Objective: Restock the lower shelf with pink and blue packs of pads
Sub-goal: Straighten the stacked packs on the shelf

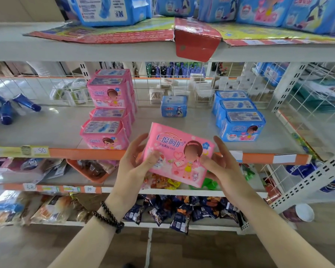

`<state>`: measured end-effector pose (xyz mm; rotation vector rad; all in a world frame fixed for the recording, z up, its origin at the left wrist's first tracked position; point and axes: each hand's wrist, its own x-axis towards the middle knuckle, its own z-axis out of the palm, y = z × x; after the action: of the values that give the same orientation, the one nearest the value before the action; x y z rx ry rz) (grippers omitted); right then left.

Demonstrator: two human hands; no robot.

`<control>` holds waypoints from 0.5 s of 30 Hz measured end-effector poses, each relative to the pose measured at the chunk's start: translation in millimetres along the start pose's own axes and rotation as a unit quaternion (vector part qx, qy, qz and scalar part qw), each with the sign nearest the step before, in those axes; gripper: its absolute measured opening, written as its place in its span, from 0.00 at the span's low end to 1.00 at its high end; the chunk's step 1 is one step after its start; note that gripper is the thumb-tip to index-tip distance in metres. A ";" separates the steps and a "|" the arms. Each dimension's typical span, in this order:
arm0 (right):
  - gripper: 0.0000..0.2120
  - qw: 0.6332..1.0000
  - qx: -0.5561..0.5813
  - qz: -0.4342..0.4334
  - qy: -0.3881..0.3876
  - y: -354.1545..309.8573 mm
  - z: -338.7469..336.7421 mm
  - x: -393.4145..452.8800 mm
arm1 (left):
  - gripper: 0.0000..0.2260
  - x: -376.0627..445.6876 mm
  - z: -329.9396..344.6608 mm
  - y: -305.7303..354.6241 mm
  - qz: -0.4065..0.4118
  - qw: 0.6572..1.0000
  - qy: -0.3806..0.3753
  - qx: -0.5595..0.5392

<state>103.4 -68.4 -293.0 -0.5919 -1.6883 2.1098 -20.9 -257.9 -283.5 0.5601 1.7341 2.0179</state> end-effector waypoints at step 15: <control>0.17 0.989 -0.120 -0.082 -0.039 -16.5 3.5 8.8 | 0.21 -17.3 7.2 -6.0 -0.037 0.996 -0.045 0.071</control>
<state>94.5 -63.1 -277.0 -0.4258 -1.9807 1.8519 -2.2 -260.8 -288.9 0.6133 1.8256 1.8026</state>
